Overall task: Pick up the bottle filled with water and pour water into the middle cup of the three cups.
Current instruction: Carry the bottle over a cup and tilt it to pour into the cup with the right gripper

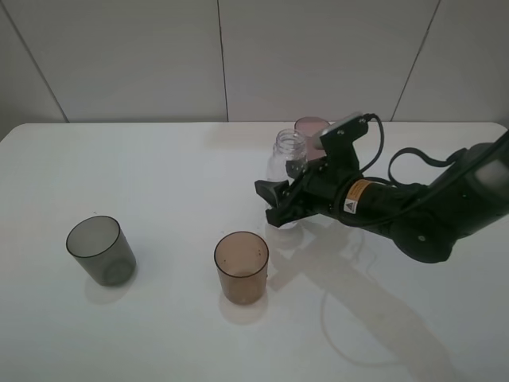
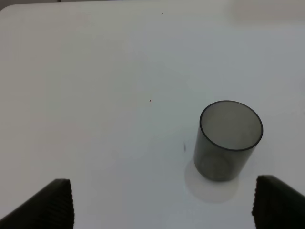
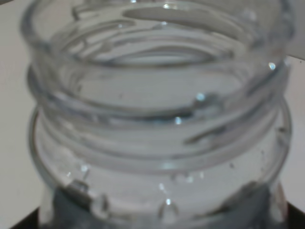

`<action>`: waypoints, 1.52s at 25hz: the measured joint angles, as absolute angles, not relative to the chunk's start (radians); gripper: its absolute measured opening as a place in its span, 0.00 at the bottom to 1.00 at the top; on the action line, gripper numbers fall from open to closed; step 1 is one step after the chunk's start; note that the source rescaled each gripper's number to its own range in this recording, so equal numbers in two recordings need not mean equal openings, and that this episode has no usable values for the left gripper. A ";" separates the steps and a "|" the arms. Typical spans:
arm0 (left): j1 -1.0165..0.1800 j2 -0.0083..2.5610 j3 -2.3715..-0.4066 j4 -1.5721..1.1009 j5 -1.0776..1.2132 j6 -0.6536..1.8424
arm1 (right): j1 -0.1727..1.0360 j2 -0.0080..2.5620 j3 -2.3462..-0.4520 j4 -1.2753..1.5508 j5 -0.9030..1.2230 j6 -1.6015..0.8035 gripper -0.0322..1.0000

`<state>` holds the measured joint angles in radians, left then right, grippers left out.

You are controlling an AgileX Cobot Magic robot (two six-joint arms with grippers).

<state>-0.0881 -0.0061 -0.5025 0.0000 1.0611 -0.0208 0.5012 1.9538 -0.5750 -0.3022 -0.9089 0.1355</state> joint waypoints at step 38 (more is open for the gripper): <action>-0.088 -0.006 -0.503 0.000 1.061 -0.021 | 0.618 1.497 -0.559 -0.673 -0.139 -0.337 0.03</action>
<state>-0.0881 -0.0061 -0.5025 0.0000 1.0611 -0.0208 0.6175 1.4973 -0.5587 -0.6734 -0.1392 -0.3365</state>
